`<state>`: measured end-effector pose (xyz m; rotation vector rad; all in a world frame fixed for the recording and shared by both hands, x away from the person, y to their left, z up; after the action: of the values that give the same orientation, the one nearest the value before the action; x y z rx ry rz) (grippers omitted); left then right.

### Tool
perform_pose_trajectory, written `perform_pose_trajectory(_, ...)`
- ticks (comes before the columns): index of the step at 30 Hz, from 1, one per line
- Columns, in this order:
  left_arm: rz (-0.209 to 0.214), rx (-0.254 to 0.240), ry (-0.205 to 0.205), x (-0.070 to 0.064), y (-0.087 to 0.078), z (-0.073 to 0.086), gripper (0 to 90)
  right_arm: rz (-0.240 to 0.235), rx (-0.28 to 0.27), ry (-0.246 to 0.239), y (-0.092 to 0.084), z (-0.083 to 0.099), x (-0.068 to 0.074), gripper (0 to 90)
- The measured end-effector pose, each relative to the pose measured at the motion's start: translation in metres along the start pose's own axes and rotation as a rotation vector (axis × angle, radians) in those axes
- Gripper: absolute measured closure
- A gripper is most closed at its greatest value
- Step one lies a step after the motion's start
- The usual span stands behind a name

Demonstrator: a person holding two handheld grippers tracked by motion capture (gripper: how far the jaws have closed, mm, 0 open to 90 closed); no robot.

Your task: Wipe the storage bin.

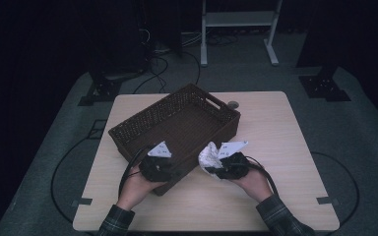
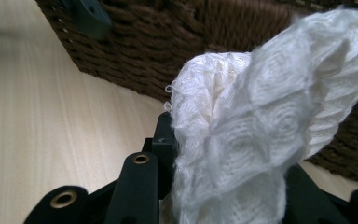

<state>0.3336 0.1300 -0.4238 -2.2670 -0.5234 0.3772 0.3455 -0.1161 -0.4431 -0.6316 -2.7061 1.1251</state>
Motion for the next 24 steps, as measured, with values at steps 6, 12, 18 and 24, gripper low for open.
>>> perform_pose_trajectory(6,0.0,0.0,0.0,0.0,0.0,0.0,70.6,-0.019,-0.055,-0.013,-0.011,-0.007,0.006,67.9)
perform_pose_trajectory(12,0.001,0.0,-0.002,0.0,0.0,0.0,70.6,-0.054,-0.078,-0.047,-0.01,-0.01,0.014,67.9)
perform_pose_trajectory(18,0.0,0.0,0.0,0.0,0.0,0.0,70.6,-0.066,-0.05,-0.039,0.001,-0.01,0.014,67.9)
perform_pose_trajectory(24,0.0,0.001,0.0,0.0,0.0,0.0,70.6,-0.078,-0.016,-0.014,0.017,-0.002,0.01,67.9)
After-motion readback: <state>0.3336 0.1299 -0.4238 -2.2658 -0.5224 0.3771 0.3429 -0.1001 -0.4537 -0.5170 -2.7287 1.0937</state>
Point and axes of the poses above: each handheld gripper's, and its own axes: y roughly forward along the jaws, z roughly out of its underside, x roughly to its left, the point moved 2 cm from there along y, roughly forward along the jaws, and after that the axes turned 5 degrees about x, right-handed, at the moved point
